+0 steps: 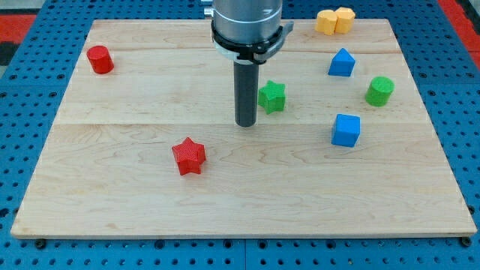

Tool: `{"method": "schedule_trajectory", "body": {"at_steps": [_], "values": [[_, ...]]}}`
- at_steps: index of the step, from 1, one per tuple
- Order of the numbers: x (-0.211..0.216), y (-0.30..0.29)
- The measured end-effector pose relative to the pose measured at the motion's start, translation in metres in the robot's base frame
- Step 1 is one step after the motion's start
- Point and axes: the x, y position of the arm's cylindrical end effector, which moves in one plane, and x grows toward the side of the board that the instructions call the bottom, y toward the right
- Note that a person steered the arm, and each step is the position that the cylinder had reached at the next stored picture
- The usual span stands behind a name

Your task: Move the green star near to the green circle

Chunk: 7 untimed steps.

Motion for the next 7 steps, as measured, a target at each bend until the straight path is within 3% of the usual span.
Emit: {"method": "schedule_trajectory", "body": {"at_steps": [1,3,4,6,7], "values": [[-0.026,0.000],[-0.037,0.091],[-0.037,0.107],[-0.060,0.060],[-0.076,0.079]]}}
